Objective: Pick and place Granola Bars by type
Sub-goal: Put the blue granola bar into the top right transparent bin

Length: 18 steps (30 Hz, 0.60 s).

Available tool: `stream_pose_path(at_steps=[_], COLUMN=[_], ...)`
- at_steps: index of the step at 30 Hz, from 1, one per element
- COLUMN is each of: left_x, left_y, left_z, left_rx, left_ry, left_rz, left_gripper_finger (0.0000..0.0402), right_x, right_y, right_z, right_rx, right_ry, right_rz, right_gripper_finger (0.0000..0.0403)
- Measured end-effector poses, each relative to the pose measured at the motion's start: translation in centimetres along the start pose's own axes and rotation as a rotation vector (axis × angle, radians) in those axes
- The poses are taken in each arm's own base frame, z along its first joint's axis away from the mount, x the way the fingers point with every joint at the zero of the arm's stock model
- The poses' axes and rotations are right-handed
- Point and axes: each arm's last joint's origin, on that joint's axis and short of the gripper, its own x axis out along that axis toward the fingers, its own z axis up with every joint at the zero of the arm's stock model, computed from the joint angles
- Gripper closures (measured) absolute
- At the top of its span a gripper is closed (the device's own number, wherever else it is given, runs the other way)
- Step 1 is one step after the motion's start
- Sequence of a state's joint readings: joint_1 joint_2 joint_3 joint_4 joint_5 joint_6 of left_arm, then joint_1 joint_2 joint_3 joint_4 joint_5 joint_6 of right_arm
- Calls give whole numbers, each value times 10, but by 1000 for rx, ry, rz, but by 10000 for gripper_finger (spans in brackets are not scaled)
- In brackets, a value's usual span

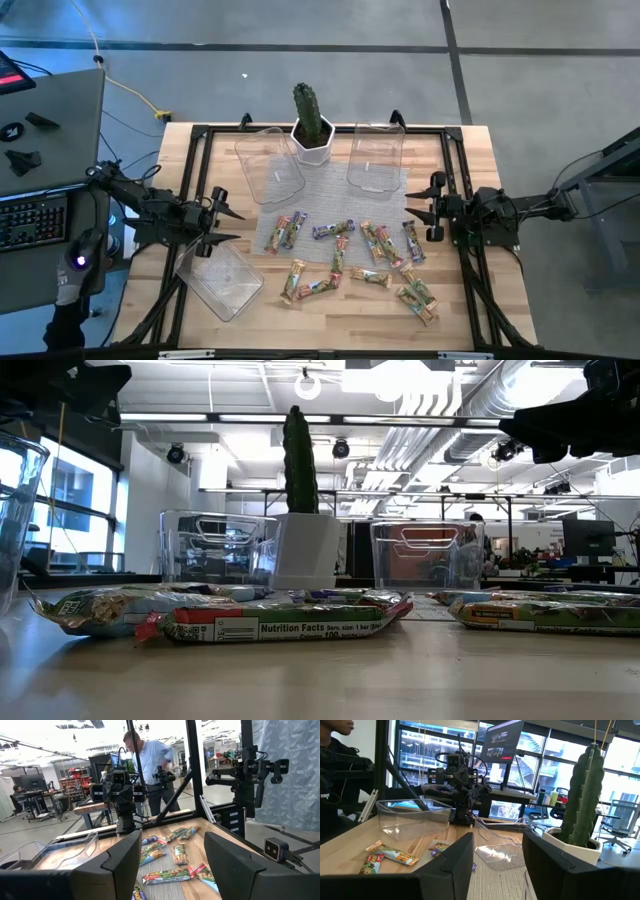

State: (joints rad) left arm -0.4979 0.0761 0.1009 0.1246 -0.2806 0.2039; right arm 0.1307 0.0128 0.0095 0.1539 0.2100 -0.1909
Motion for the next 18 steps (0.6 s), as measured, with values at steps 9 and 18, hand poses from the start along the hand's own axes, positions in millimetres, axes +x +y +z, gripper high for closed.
stream_pose_path(at_steps=[9, 18], left_x=[0, 0], left_y=[0, 1], left_z=[0, 6], left_rx=[0, -18], left_ry=[0, -60], left_rz=[0, 12], left_gripper_finger=[191, 191], right_x=[0, 0], right_y=[0, 0], right_z=[0, 0], right_rx=[0, 0], right_ry=[0, 0], right_rz=[0, 0], right_gripper_finger=[249, 249])
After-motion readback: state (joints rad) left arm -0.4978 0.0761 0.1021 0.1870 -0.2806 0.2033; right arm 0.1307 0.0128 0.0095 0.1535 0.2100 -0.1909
